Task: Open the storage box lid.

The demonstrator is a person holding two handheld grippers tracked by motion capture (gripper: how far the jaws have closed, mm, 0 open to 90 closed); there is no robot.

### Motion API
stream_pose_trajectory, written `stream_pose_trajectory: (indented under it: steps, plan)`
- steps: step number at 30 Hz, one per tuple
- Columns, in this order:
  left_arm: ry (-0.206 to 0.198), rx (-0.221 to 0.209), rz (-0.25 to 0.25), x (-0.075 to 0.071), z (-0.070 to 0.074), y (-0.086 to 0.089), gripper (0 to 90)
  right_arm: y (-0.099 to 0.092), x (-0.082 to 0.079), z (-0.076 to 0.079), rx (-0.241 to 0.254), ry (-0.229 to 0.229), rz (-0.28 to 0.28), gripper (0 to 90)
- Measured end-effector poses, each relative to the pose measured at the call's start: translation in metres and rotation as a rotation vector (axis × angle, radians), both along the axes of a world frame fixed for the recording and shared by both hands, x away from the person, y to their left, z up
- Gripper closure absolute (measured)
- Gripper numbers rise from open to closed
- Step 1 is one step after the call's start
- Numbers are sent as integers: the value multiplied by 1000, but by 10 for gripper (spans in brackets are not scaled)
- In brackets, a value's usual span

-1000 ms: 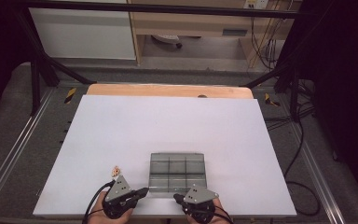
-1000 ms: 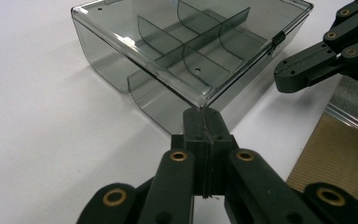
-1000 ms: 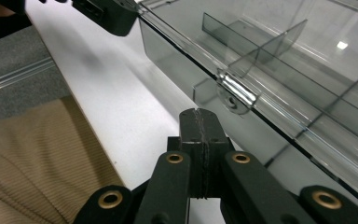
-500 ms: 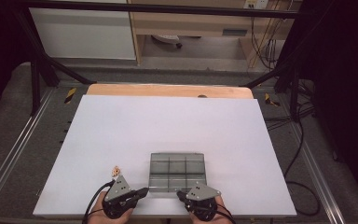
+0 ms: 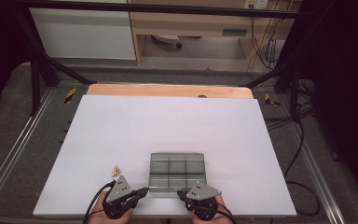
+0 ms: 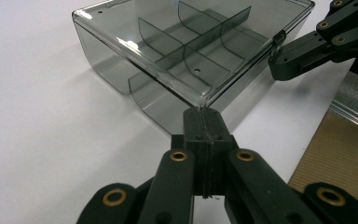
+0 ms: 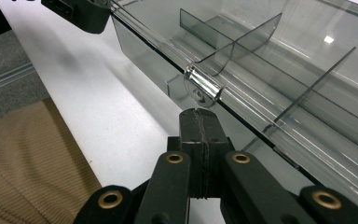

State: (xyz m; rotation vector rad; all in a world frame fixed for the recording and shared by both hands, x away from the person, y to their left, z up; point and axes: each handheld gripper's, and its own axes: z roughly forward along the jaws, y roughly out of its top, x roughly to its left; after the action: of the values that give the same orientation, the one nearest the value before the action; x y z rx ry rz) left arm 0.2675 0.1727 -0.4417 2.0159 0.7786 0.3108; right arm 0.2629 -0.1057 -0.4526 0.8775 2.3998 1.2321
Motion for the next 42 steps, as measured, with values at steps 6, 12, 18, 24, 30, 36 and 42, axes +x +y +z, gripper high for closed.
stream_pose_trajectory:
  steps: [6, 12, 18, 24, 30, 36, 42]
  plan:
    - [4, -4, -2, 0, 0, 0, 900, -1, -1, 2, 9, -8, -3, 900]
    - [14, 7, 11, 0, 1, 1, 900, -2, -1, 3, 22, -11, -1, 900]
    - [14, 6, 11, 0, 1, 1, 900, -2, -1, 6, 37, -23, 4, 900]
    - [22, -3, 13, 0, 0, 1, 900, -5, -1, 11, 73, -47, -2, 900]
    - [25, -11, 14, 0, 0, 1, 900, -6, 0, 16, 101, -70, -5, 900]
    - [23, -22, 9, 0, 1, 1, 900, -6, 3, 20, 116, -87, -12, 900]
    - [-16, -43, 4, 2, 13, -3, 900, -7, 4, 22, 130, -89, -13, 900]
